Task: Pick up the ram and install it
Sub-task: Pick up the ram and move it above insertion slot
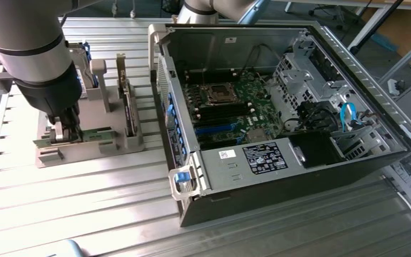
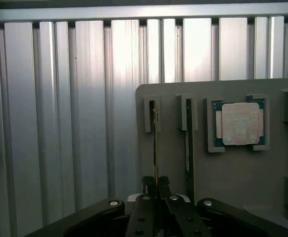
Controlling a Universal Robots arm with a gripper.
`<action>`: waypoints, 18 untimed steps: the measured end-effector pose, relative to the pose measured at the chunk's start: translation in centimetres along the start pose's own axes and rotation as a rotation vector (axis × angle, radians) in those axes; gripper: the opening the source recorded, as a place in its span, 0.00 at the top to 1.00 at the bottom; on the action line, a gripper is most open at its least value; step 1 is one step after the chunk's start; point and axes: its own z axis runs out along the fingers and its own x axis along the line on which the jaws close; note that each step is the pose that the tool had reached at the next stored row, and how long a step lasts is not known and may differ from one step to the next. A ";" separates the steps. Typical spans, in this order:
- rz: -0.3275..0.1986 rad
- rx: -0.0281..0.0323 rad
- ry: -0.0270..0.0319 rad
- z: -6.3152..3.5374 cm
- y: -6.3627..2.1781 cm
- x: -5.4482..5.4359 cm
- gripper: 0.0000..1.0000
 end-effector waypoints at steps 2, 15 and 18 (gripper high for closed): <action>0.000 0.0000 0.0000 -0.16 0.00 0.0 0.87; 0.000 0.0000 0.0002 -1.56 -0.01 0.0 0.87; 0.000 0.0001 0.0002 -1.94 -0.01 0.0 0.87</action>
